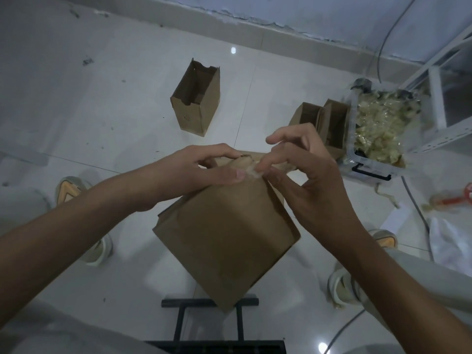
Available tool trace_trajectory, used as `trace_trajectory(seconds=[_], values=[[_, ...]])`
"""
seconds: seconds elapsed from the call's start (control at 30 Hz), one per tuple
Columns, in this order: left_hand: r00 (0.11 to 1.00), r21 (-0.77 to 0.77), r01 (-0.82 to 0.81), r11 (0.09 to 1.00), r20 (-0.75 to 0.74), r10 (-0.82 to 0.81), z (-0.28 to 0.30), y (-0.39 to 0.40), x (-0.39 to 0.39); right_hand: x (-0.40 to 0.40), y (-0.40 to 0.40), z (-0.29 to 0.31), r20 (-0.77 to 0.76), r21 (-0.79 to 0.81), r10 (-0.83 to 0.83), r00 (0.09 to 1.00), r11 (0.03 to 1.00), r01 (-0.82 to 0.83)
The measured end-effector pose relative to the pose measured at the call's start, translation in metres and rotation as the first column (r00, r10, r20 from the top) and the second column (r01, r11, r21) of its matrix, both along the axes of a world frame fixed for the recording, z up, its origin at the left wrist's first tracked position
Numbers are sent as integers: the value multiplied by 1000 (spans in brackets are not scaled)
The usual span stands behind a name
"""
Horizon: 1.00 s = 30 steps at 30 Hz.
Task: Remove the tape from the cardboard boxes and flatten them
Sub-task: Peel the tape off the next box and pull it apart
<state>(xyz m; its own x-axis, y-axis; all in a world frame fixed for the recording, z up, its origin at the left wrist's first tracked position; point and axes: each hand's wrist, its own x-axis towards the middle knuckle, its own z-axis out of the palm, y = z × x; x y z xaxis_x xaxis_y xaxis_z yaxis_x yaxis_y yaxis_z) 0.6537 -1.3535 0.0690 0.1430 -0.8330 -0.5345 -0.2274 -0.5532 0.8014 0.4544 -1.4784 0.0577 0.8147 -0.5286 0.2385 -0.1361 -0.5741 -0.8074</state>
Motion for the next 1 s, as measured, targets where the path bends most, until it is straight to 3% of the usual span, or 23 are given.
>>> trace_trajectory(seconds=[0.17,0.27,0.33,0.47,0.5,0.53,0.6,0.67,0.8,1.0], values=[[982,15,-24,1000,-187,26,0,5,1,-3,-12,10,47,161,158,986,973,-164],[952,24,-46,999,-301,51,4,7,1,-4,-16,16,58,391,190,980,899,-197],[931,22,-41,999,-362,46,6,8,-2,-4,-15,18,79,580,187,979,790,-198],[901,21,-69,997,-427,71,14,7,-10,-3,-9,19,135,854,146,980,485,-189],[905,22,-82,996,-416,84,16,7,-11,-2,-9,19,111,855,144,983,490,-168],[927,10,-88,996,-366,86,15,7,-9,-3,-11,19,53,807,146,988,576,-129],[974,-18,-127,992,-194,121,8,6,-4,-4,-14,18,-116,581,113,987,814,-25],[976,-30,-218,976,-2,218,0,4,-2,-3,-14,17,-170,342,-4,985,938,63],[940,-107,-248,963,213,266,-10,1,-6,9,3,7,-200,30,-222,954,972,232],[886,-167,-173,971,404,227,-16,0,-25,17,6,-1,-323,211,-245,914,923,321]])
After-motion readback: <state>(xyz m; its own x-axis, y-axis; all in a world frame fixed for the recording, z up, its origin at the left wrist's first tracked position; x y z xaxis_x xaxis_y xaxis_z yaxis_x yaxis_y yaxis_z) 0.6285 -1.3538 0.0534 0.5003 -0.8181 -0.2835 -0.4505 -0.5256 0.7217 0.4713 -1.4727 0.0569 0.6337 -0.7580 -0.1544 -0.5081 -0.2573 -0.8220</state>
